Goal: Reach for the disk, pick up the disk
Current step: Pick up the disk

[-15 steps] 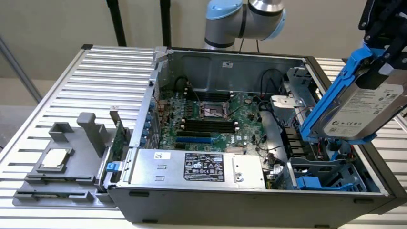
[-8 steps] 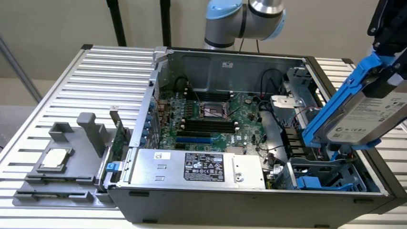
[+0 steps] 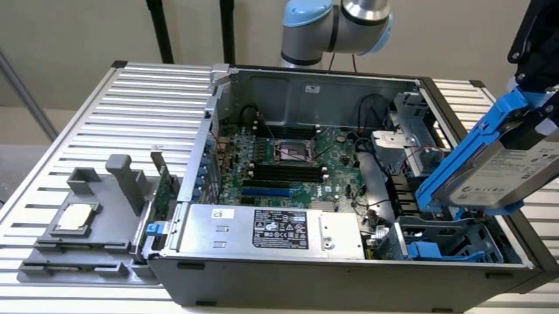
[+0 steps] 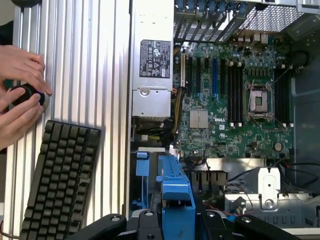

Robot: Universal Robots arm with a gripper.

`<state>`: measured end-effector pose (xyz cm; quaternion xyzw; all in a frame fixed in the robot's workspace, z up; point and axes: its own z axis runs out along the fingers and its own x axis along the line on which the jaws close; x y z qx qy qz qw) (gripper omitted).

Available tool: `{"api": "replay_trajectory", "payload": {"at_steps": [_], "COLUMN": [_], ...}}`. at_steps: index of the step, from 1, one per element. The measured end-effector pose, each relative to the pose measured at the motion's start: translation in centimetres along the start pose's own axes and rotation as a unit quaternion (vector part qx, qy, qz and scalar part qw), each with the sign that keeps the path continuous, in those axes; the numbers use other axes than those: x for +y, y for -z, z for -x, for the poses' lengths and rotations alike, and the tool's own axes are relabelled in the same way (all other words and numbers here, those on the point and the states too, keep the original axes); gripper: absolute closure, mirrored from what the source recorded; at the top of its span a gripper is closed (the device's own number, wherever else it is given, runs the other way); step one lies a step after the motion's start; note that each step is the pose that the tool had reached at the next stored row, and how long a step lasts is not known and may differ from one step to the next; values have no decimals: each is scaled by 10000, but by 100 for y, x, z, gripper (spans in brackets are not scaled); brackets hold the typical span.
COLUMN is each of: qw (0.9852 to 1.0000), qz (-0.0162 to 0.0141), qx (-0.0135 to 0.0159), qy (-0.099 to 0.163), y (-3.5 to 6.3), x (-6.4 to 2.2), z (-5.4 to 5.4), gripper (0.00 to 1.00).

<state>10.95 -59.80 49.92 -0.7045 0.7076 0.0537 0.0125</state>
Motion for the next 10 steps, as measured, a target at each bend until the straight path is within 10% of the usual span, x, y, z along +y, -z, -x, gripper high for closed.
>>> {"api": "replay_trajectory", "payload": {"at_steps": [10], "qw": [10000], "qz": [2], "qx": [1], "qy": [24], "y": [-9], "x": [-1], "z": [-1], "gripper": [67]}}
